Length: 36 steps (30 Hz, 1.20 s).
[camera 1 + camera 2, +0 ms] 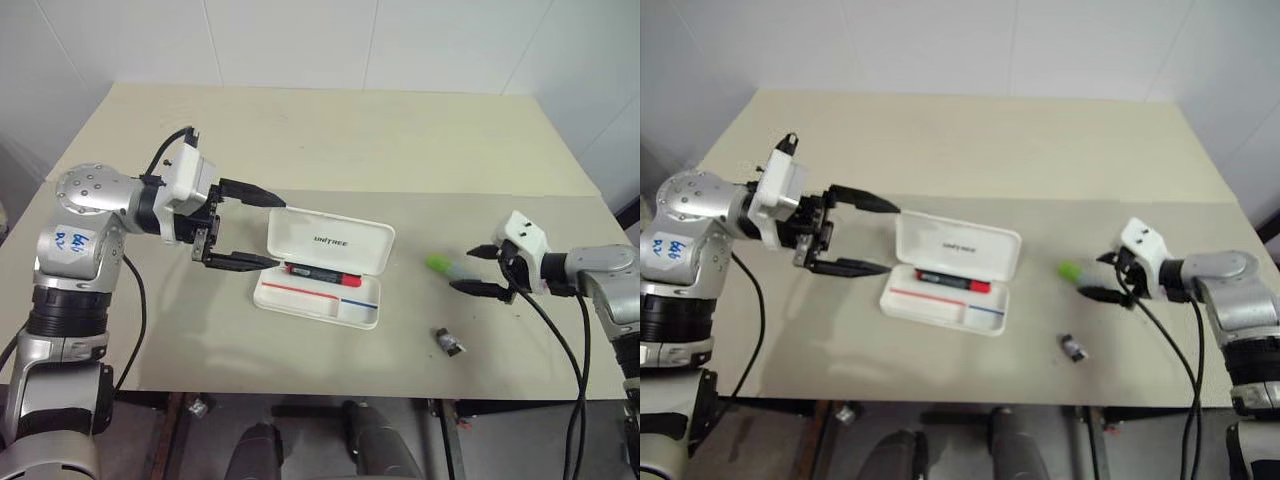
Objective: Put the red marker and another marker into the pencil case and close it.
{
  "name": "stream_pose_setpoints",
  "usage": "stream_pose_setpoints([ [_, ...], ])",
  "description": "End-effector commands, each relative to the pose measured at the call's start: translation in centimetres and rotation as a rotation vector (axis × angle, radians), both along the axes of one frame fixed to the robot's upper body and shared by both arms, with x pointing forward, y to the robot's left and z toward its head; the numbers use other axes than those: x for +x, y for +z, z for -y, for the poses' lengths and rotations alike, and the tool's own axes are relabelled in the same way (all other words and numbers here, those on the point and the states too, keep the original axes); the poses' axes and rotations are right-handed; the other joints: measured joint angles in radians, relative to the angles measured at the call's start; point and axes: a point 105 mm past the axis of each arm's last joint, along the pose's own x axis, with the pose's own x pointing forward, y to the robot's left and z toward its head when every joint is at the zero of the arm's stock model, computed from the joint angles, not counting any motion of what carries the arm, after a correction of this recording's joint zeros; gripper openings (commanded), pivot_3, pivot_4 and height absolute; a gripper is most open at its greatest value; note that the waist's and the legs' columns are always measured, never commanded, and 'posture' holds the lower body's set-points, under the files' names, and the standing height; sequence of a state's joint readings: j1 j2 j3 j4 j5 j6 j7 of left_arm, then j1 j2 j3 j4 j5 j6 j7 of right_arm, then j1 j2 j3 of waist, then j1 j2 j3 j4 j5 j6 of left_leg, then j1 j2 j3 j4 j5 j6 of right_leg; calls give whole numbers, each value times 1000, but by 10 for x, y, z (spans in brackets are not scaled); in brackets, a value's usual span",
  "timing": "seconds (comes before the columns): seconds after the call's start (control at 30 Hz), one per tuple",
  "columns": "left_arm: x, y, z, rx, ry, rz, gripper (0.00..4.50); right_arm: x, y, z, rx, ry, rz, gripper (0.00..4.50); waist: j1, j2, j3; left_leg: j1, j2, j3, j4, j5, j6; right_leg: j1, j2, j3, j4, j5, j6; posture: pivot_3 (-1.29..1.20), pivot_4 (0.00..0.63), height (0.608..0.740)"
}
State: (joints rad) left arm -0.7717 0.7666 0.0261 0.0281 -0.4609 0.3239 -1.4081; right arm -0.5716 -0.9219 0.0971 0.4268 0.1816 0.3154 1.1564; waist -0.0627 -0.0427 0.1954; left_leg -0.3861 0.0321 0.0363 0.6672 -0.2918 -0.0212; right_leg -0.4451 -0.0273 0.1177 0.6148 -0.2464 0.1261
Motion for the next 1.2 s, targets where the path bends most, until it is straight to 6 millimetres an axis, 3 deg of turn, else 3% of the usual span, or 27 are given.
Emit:
stream_pose_setpoints([
  [0.03, -9, 12, -4, -10, 9, 45, 4471, 5, 0, 3, -29, 25, -2, 4500, -1, 0, 0, 0, 0, 0, 0, 0, 0, 0, 0, 0, 0, 0, 0, 0, 150, 740],
  [0.07, -9, 12, -5, -8, 13, 46, 4471, 6, -2, 4, -36, 27, -11, 4500, -3, 0, 0, 0, 0, 0, 0, 0, 0, 0, 0, 0, 0, 0, 0, 0, 150, 740],
  [0.17, -9, 14, -7, -11, 30, 60, 4500, 9, -7, 5, -58, 38, -17, 3868, -14, 0, 0, 1, 0, 0, 0, 0, 0, 0, 0, 0, 1, 0, 0, 0, 150, 740],
  [0.4, -8, 15, -13, -3, 66, 70, 4500, 12, -8, -4, -42, 77, -11, 1537, -26, 0, 0, 1, 0, 0, 4, 0, -1, 1, 0, 0, 2, 2, 0, 0, 150, 740],
  [0.47, -8, 13, -13, -4, 71, 68, 4500, 14, -5, -4, -50, 81, 18, 1088, -26, 0, 0, 1, 0, 0, 5, 1, -1, 2, 0, 1, 3, 2, 0, 0, 150, 740],
  [0.7, 4, -9, -30, 35, 144, 15, 4500, 22, 33, 8, -60, 68, 155, 1088, -28, 0, 0, 1, 0, 2, 9, 1, 0, 2, 0, 2, 5, 1, 0, 0, 150, 740],
  [0.83, 10, -17, -42, 56, 177, 7, 4500, 11, 55, 2, -48, 143, 189, 1088, -26, 1, 0, 1, 0, 1, 7, 1, 0, 1, 0, 1, 5, 1, -1, 0, 150, 740],
  [0.97, 14, -20, -47, 59, 190, 8, 4500, -12, 65, -28, -28, 268, 171, 1088, -23, 1, 1, 2, 0, 0, 2, 1, 0, 1, 0, 1, 5, 1, -1, 0, 150, 740],
  [1.13, 15, -23, -48, 66, 189, 5, 4500, -54, 78, -98, 133, 420, 100, 1088, -21, 1, 1, 0, 0, -1, 0, 1, 0, -2, 0, 0, 6, -1, -2, 0, 150, 740],
  [1.2, 15, -24, -49, 69, 188, 3, 4500, -63, 79, -112, 160, 438, 80, 1088, -20, 1, 1, 0, 0, -2, 0, 1, 0, -2, 0, 0, 5, -1, -2, 0, 150, 740],
])
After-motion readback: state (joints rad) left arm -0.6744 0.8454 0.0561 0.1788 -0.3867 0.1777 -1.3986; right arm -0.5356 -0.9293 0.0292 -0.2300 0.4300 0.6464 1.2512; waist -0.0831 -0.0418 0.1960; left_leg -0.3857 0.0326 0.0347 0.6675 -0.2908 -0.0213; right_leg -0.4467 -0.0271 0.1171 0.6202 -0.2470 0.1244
